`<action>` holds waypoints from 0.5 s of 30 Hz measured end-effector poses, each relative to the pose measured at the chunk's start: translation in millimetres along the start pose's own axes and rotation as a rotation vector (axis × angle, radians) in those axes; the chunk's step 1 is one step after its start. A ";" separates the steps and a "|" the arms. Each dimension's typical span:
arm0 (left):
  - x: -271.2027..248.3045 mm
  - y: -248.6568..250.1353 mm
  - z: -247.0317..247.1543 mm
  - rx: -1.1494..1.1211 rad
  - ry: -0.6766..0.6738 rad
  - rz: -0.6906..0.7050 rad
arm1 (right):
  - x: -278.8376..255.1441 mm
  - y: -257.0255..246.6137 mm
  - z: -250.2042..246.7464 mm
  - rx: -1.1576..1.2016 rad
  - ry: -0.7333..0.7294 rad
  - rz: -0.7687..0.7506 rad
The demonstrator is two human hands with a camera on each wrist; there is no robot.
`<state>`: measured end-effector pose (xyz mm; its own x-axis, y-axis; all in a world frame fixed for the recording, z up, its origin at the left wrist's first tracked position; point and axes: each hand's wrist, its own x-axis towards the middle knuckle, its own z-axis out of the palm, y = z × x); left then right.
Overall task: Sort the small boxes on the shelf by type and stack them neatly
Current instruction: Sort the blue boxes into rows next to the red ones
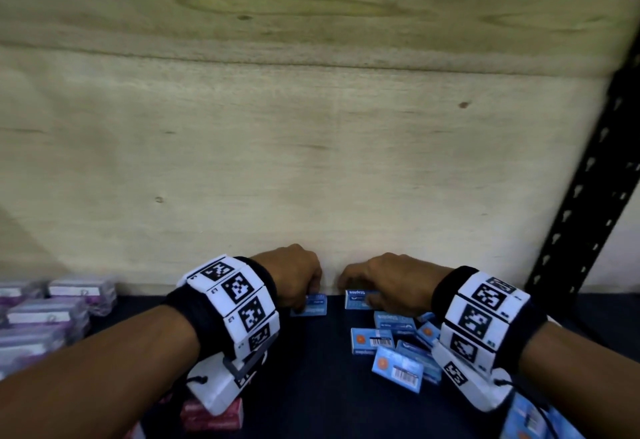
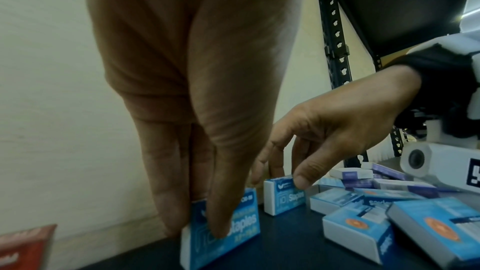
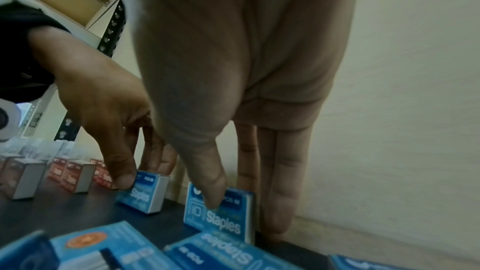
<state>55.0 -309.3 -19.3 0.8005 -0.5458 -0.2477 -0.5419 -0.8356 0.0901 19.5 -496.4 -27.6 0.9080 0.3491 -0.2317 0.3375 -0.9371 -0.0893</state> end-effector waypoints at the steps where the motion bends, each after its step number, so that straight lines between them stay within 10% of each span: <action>1: 0.3 -0.1 -0.4 0.001 -0.002 0.000 | -0.1 0.7 0.2 0.005 -0.004 -0.011; 15: 2.9 -0.6 0.5 0.003 0.002 0.014 | 2.3 2.2 0.0 0.006 -0.021 -0.031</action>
<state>57.4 -310.4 -20.5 0.7934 -0.5576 -0.2441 -0.5539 -0.8277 0.0901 22.4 -497.6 -28.3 0.8919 0.3777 -0.2488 0.3637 -0.9259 -0.1021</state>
